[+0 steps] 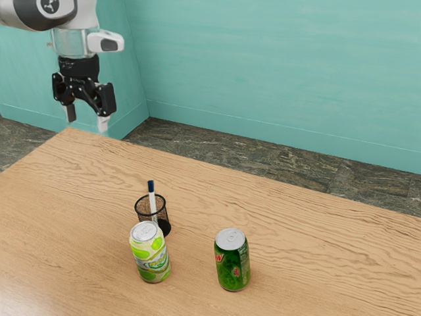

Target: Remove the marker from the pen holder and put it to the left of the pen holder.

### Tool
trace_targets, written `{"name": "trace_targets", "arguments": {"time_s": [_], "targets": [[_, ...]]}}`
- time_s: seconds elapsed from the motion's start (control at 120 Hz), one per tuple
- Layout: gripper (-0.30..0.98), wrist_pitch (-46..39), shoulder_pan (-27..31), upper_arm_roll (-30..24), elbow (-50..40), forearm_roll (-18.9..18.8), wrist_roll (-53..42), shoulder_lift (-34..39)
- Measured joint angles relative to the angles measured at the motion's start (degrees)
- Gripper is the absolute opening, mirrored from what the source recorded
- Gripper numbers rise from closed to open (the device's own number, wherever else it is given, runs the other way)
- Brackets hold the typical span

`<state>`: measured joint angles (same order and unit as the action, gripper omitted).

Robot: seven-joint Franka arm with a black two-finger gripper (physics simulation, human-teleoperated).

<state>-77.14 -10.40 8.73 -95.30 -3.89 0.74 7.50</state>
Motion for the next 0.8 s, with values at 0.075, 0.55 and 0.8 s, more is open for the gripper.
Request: {"name": "trace_targets", "arguments": {"time_s": [0.075,0.55,0.8], "targets": [[0.69,-2.83,0.04,-0.02,-0.27,-0.37,-0.36,0.08],[0.69,-26.15,0.12,6.22,0.09,7.24,1.38,-26.96],[0.69,-31.66,0.11,6.3,-1.39,10.51,3.08,-29.41]]}}
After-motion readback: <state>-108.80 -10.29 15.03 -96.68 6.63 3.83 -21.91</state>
